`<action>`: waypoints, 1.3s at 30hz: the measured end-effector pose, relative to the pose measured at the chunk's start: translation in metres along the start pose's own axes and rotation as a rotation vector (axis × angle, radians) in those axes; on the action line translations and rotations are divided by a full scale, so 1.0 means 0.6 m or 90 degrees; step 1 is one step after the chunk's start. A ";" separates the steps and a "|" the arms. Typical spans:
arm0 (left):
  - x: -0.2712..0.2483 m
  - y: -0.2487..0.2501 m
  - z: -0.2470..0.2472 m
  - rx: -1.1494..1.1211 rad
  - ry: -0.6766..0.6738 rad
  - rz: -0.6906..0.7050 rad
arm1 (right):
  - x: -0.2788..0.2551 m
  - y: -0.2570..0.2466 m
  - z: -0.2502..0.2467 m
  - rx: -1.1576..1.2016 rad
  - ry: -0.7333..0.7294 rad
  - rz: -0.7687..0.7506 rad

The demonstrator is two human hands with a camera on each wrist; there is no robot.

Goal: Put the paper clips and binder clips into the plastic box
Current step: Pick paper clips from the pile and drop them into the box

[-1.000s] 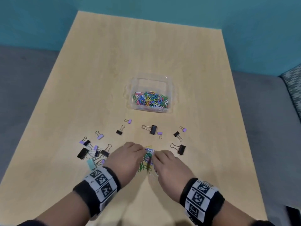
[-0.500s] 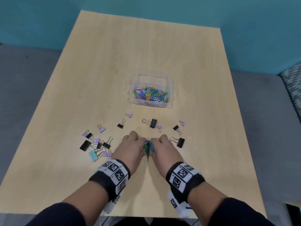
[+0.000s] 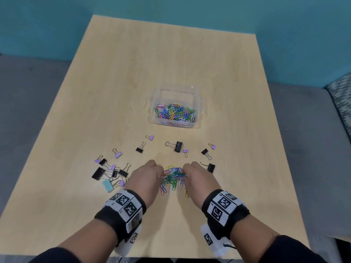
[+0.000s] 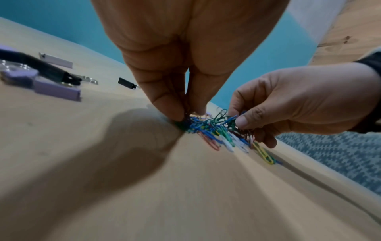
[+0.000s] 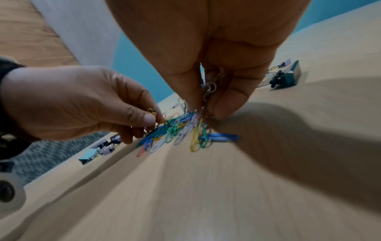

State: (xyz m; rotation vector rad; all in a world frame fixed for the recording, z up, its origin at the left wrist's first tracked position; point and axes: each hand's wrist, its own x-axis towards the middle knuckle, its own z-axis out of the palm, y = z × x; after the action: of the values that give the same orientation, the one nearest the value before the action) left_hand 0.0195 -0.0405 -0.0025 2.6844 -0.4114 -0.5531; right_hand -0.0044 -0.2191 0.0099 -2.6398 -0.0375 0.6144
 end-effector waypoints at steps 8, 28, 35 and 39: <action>-0.017 0.001 -0.043 -0.166 -0.036 -0.032 | -0.018 0.002 -0.040 0.156 -0.031 -0.007; 0.229 0.042 -0.200 -0.103 0.087 -0.035 | 0.223 -0.021 -0.223 0.039 0.104 0.006; 0.077 -0.011 -0.094 -0.004 0.022 0.080 | 0.052 0.008 -0.118 -0.066 -0.014 -0.071; 0.029 -0.002 -0.027 0.125 -0.039 0.132 | 0.002 0.001 -0.052 -0.188 -0.098 -0.100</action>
State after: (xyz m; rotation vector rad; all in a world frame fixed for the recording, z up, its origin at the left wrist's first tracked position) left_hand 0.0421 -0.0408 0.0055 2.7682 -0.7886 -0.5586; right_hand 0.0102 -0.2317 0.0344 -2.8256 -0.4063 0.8107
